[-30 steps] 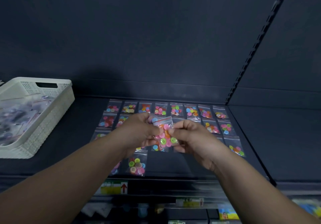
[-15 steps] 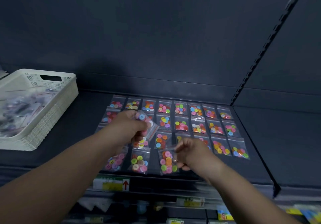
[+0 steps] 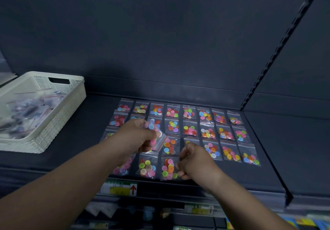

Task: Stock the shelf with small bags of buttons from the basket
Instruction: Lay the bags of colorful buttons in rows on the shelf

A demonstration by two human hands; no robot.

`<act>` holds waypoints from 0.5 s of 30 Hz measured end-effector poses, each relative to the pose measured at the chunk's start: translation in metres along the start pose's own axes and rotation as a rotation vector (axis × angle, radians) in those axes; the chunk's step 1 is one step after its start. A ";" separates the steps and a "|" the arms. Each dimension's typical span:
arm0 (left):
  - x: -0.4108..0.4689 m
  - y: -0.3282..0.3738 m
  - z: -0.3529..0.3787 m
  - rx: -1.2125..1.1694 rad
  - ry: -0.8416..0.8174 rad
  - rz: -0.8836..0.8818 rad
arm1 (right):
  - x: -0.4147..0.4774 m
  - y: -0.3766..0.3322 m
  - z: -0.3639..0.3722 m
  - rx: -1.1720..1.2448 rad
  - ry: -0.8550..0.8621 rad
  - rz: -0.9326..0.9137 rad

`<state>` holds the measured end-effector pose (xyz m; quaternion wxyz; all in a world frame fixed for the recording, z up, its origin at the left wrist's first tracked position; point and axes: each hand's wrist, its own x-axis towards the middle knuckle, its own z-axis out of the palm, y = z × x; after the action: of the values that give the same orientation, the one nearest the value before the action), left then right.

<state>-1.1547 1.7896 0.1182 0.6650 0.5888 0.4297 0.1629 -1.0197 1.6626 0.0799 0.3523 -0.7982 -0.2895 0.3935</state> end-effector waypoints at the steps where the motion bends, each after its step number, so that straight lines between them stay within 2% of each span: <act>1: 0.000 0.000 0.001 -0.004 -0.001 -0.004 | -0.001 0.000 -0.001 -0.024 0.000 -0.005; 4: -0.001 0.002 0.003 -0.017 -0.016 -0.028 | -0.003 -0.001 -0.007 -0.143 0.006 -0.048; 7: -0.001 0.005 0.006 -0.024 -0.029 -0.042 | -0.006 -0.003 -0.017 -0.209 0.107 -0.191; 10: -0.004 0.009 0.012 -0.027 -0.069 -0.042 | -0.014 -0.014 -0.025 0.044 0.102 -0.258; 13: -0.008 0.011 0.023 -0.058 -0.107 -0.043 | -0.023 -0.023 -0.027 0.386 -0.107 -0.149; 15: -0.010 0.012 0.031 -0.085 -0.114 -0.049 | -0.023 -0.021 -0.027 0.516 -0.147 -0.129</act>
<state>-1.1327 1.7656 0.1314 0.7166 0.5575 0.3982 0.1306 -1.0128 1.6485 0.1183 0.5462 -0.6314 -0.2548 0.4879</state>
